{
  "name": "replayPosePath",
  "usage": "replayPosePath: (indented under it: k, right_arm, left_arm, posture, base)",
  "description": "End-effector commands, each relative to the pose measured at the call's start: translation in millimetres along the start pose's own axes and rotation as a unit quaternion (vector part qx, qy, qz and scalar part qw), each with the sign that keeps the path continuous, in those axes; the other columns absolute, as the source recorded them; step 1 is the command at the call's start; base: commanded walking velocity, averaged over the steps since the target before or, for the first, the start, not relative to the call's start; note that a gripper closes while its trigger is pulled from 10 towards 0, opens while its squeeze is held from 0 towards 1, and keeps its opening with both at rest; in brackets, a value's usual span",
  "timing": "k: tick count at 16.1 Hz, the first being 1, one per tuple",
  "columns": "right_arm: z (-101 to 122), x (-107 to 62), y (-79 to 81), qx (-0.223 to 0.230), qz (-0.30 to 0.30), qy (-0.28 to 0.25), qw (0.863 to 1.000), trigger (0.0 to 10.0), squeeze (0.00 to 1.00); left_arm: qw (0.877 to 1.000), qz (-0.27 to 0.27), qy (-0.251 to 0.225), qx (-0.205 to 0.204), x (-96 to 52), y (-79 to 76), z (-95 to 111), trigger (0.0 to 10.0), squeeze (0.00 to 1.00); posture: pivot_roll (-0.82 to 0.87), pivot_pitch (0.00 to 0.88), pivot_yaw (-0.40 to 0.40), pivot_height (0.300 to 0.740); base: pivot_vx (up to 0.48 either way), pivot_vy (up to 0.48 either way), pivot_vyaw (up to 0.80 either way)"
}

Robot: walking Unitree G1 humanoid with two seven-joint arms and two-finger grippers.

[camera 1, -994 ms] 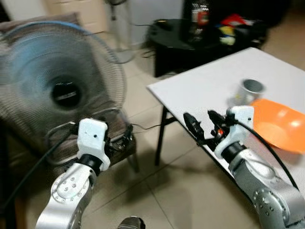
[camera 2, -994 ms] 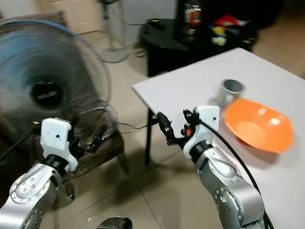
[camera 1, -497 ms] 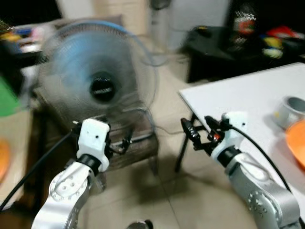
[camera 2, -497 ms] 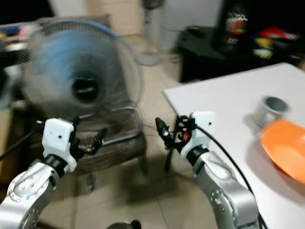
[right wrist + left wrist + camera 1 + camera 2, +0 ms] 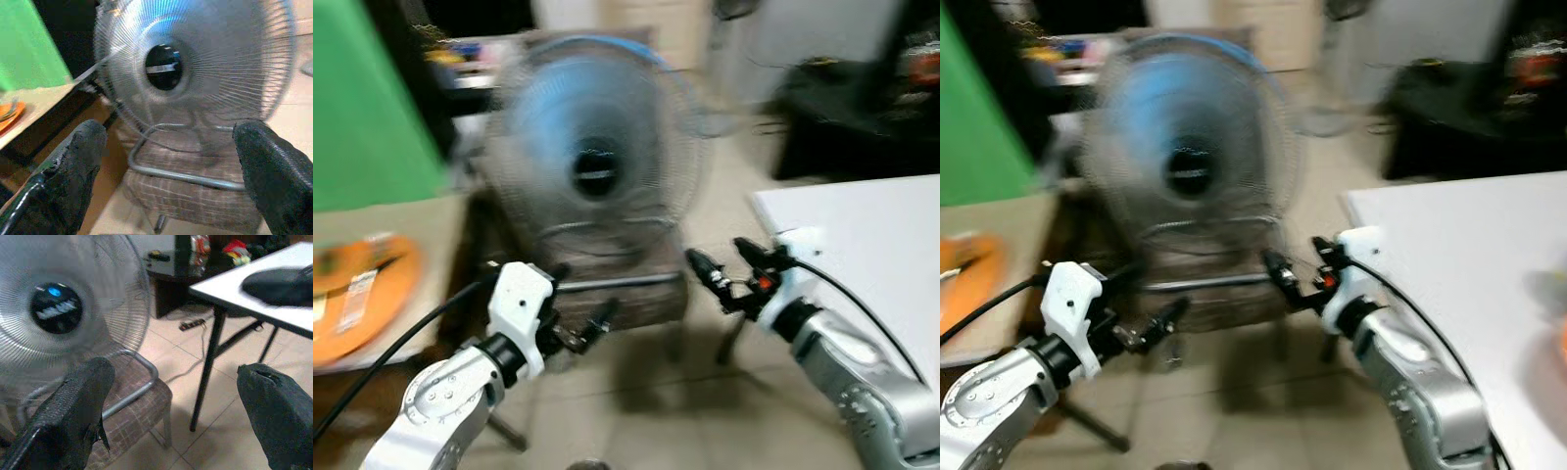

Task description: Setting the table

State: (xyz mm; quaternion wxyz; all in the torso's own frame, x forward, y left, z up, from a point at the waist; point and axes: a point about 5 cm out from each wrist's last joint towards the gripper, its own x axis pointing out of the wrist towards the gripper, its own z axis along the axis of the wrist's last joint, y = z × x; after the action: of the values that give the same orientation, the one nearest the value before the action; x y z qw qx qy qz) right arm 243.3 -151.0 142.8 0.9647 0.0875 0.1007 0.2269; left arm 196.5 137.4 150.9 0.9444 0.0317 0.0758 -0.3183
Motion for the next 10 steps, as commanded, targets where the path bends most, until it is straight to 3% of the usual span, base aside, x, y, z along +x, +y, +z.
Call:
replayPosePath:
  k: [1, 4, 7, 10]
  right_arm:
    - [5.9, 4.2, 5.2, -0.003, 0.019, -0.014, 1.000, 10.0, 1.00]
    - [6.0, 6.1, 5.0, -0.005, 0.026, -0.014, 1.000, 10.0, 1.00]
    - [6.0, 8.4, 4.7, -0.006, 0.030, -0.013, 0.999, 10.0, 1.00]
    - [7.3, 8.3, 4.5, -0.009, 0.032, -0.013, 0.999, 10.0, 1.00]
  left_arm:
    - [1.000, -0.005, 0.010, 0.004, -3.2, 4.2, -0.2, 10.0, 0.00]
    - [1.000, -0.012, 0.016, 0.010, -1.7, 12.7, -0.5, 10.0, 0.00]
    - [0.997, -0.070, 0.032, -0.001, 2.7, 13.8, -1.1, 10.0, 0.00]
    - [0.996, -0.080, 0.043, 0.008, 3.7, 17.7, -2.6, 10.0, 0.00]
  posture:
    - [0.09, 0.000, 0.037, 0.740]
    - [0.09, 0.000, 0.035, 0.740]
    - [0.09, 0.000, 0.032, 0.740]
    - [0.08, 0.000, 0.037, 0.740]
  base:
    - [0.000, 0.000, 0.80]
    - [0.000, 0.000, 0.80]
    - [0.000, 0.000, 0.80]
    - [0.000, 0.000, 0.80]
